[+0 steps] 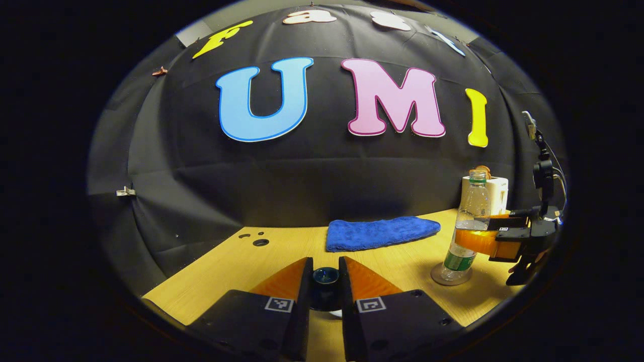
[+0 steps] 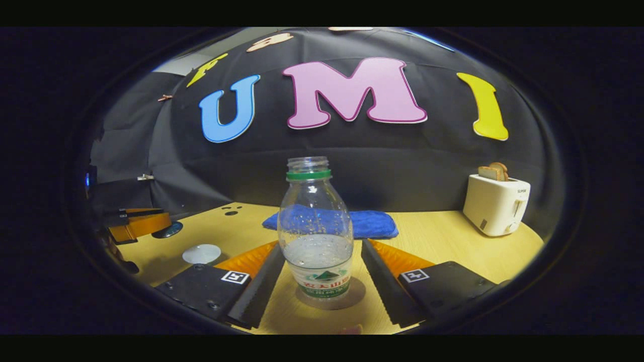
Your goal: Open the teacup lid with one hand, grasp the water bottle and pour water into the teacup with the other hand; after pouring, place the water bottle on the coaster and then close the teacup lid.
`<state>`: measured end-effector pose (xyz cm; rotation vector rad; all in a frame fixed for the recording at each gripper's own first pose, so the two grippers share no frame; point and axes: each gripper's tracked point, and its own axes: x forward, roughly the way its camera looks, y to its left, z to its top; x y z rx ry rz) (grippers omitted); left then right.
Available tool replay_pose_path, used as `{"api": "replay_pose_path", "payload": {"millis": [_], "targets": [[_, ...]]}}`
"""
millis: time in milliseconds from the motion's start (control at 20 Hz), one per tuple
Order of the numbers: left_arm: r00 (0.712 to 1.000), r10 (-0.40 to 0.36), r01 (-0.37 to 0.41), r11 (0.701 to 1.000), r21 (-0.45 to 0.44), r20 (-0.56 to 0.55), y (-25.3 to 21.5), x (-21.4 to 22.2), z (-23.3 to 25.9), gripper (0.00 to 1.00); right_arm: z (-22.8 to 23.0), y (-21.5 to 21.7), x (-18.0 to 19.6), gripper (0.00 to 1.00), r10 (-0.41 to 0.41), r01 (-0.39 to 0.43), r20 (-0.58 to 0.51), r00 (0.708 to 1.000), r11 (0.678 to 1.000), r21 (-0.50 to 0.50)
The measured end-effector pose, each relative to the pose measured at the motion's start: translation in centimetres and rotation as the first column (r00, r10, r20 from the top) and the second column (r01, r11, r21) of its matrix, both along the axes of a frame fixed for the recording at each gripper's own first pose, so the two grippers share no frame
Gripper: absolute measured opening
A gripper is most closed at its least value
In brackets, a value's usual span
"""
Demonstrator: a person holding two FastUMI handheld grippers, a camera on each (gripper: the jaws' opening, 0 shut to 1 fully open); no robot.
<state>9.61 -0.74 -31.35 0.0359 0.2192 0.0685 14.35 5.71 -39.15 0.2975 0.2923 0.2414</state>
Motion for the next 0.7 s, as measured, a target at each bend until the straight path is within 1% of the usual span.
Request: {"api": "replay_pose_path", "payload": {"millis": [50,100,150,200,250,300,350,400,450,700], "targets": [[1.0,-0.003,0.003,1.0,-0.004,-0.002,-0.1,0.1,-0.2,0.35,-0.3,-0.1,-0.1,0.93,-0.003,0.003,-0.009,1.0,1.0,0.006],[1.0,-0.003,0.003,1.0,-0.009,-0.004,-0.2,0.2,-0.3,0.31,-0.4,-0.2,-0.3,0.93,-0.006,0.006,-0.015,1.0,1.0,0.01],[1.0,-0.005,0.005,1.0,-0.017,-0.007,-0.4,0.3,-0.5,0.27,-0.5,-0.4,-0.5,0.9,-0.011,0.011,-0.017,1.0,1.0,0.008],[1.0,-0.008,0.007,1.0,-0.024,-0.01,-0.6,0.4,-0.8,0.27,-0.5,-0.6,-0.8,0.96,-0.012,0.012,-0.018,1.0,1.0,0.002],[1.0,-0.01,0.009,0.999,-0.031,-0.015,-0.8,0.6,-1.2,0.27,-0.7,-0.7,-1.1,0.97,-0.011,0.011,-0.019,1.0,1.0,-0.006],[1.0,-0.012,0.012,0.999,-0.037,-0.019,-1.0,0.8,-1.5,0.27,-0.7,-0.9,-1.5,0.9,-0.009,0.009,-0.018,1.0,1.0,-0.013],[1.0,-0.016,0.015,0.999,-0.043,-0.023,-1.3,1.2,-1.8,0.27,-0.7,-1.0,-1.9,0.98,-0.005,0.004,-0.019,1.0,1.0,-0.015],[0.999,-0.019,0.018,0.999,-0.046,-0.026,-1.5,1.4,-2.0,0.31,-0.7,-1.1,-2.2,0.98,-0.001,0.001,-0.021,1.0,1.0,-0.014],[0.999,-0.022,0.021,0.999,-0.049,-0.03,-1.7,1.7,-2.4,0.27,-0.8,-1.2,-2.5,0.98,0.003,-0.003,-0.024,1.0,1.0,-0.012],[0.998,-0.029,0.026,0.998,-0.054,-0.052,-2.3,2.5,-4.1,0.27,-1.0,-1.1,-3.4,0.97,0.017,-0.017,-0.042,0.999,1.0,0.004]]}}
